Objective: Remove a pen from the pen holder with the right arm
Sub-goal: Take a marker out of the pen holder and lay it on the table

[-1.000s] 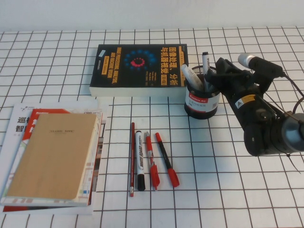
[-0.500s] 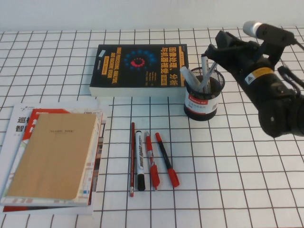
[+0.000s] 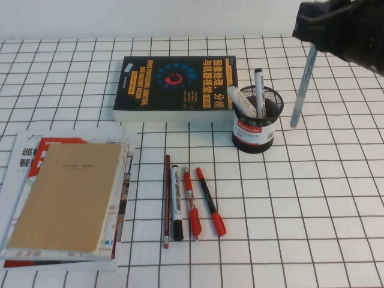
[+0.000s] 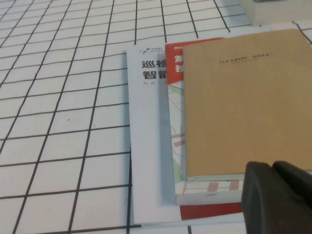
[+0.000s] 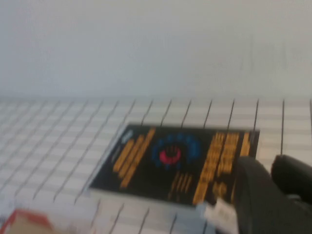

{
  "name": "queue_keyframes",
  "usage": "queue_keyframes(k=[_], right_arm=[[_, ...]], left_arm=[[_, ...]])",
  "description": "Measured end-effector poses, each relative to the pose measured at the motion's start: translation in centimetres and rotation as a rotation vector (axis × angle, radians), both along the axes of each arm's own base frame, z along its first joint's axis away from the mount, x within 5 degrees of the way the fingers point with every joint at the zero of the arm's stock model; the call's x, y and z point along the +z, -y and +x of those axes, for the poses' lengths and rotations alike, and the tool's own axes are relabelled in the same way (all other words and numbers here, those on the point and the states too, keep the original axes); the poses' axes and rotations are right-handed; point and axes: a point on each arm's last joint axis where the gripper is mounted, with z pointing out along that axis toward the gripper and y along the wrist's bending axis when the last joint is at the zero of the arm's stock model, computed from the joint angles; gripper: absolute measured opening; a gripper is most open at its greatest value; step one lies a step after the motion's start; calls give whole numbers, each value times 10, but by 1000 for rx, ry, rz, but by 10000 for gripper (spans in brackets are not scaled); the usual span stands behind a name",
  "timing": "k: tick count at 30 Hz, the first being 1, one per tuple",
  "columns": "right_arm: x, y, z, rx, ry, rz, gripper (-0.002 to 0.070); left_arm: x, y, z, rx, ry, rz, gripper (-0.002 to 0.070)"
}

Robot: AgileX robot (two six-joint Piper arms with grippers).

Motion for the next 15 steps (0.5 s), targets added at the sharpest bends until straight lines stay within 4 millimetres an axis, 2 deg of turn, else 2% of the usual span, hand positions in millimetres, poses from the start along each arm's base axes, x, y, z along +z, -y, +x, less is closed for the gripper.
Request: queue_keyframes(k=[6,11,15], right_arm=[[3,-7,-24,120,-354,-188,36],[-17,-18,-29,196,-609,-323,36],[-35,-30,-23,232,-734,-331,35]], left_arm=[[0,0,0,0,0,0,-4],[0,0,0,0,0,0,-4],[0,0,0,0,0,0,-4]])
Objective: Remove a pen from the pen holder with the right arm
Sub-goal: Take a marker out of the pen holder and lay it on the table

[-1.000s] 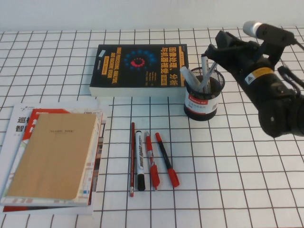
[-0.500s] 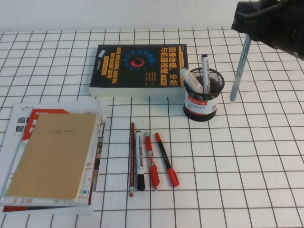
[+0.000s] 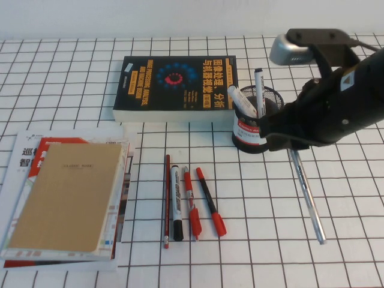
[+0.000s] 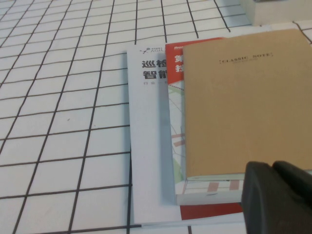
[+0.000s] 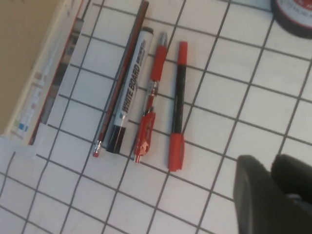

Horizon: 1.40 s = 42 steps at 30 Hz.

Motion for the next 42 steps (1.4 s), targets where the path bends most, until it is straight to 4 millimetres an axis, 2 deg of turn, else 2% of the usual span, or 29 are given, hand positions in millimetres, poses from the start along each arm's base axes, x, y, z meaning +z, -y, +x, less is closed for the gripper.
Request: queue_keyframes(k=[8,13,17,30,37,42], right_arm=[[-36,-37,21,76,-104,-38,35],[-51,-59,38,121,-97,-36,35],[-72,-72,55,138,-72,-33,35],[-125,-100,93,127,-109,-32,35],[-144,-107,105,121,-115,-37,35],[-150,-109,110,112,-100,-32,36]], left_arm=[[0,0,0,0,0,0,-4],[0,0,0,0,0,0,-4],[0,0,0,0,0,0,-4],[0,0,0,0,0,0,-4],[0,0,0,0,0,0,-4],[0,0,0,0,0,0,-4]])
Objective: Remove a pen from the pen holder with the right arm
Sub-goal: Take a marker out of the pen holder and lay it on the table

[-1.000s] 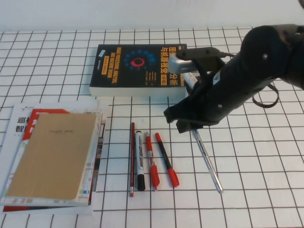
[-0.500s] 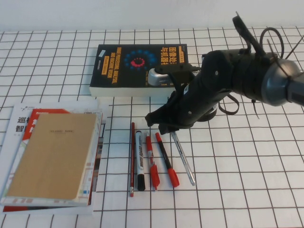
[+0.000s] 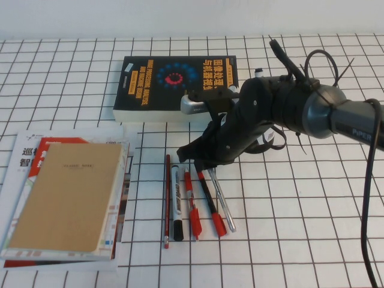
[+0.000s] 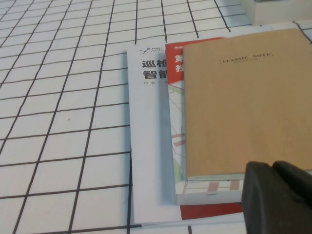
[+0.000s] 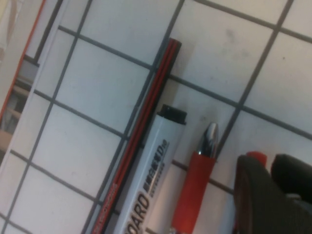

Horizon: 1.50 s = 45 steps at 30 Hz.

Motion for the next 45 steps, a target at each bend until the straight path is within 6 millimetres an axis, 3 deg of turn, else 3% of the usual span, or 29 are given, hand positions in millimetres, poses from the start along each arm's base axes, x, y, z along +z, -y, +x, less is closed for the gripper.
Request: queue_keyframes(k=[3,10,16,20,25,29,31,37,45], right_arm=[[1,0,0,-1,4,3,50],[1,0,1,-2,5,4,196],[2,0,0,-1,3,4,219],[25,0,-8,21,40,15,214],[91,12,-45,62,160,62,131],[134,40,-83,82,229,77,20],[151,57,-104,92,258,70,1],[181,103,-164,102,313,92,-13],[176,141,-214,135,257,30,-14]], left_arm=[[0,0,0,0,0,0,-4],[0,0,0,0,0,0,-4],[0,0,0,0,0,0,-4],[0,0,0,0,0,0,-4],[0,0,0,0,0,0,-4],[0,0,0,0,0,0,-4],[0,0,0,0,0,0,-4],[0,0,0,0,0,0,-5],[0,0,0,0,0,0,-4]])
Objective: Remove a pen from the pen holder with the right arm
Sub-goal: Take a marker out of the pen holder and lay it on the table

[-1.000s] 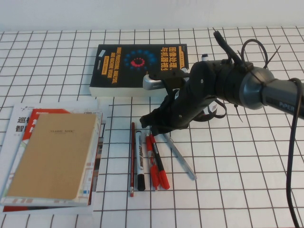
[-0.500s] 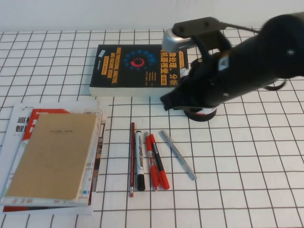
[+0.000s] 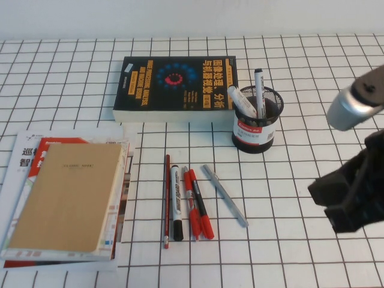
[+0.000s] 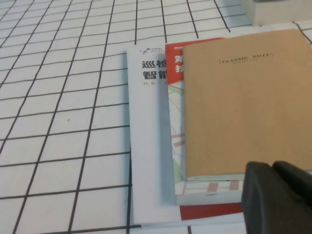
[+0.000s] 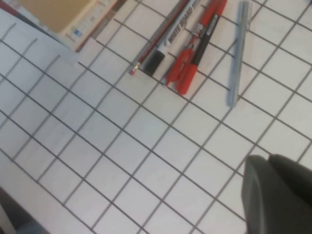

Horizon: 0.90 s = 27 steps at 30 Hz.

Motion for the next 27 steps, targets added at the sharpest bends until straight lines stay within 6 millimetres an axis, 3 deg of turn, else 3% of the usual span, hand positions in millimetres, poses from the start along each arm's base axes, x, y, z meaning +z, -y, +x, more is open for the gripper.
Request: queue_keyframes(k=[10,13,16,22,25,27], right_arm=[[-33,22,-17,-26,115,-15,-14],[-57,38,-20,-100,185,27,-14],[-94,63,-29,-232,249,78,-14],[-155,109,-54,-519,509,175,-15],[-173,120,-67,-603,622,204,-15],[-174,124,-73,-635,678,219,-15]], left_arm=[[0,0,0,0,0,0,-4],[0,0,0,0,0,0,-4],[0,0,0,0,0,0,-4],[0,0,0,0,0,0,-4],[0,0,0,0,0,0,-4],[0,0,0,0,0,0,-4]])
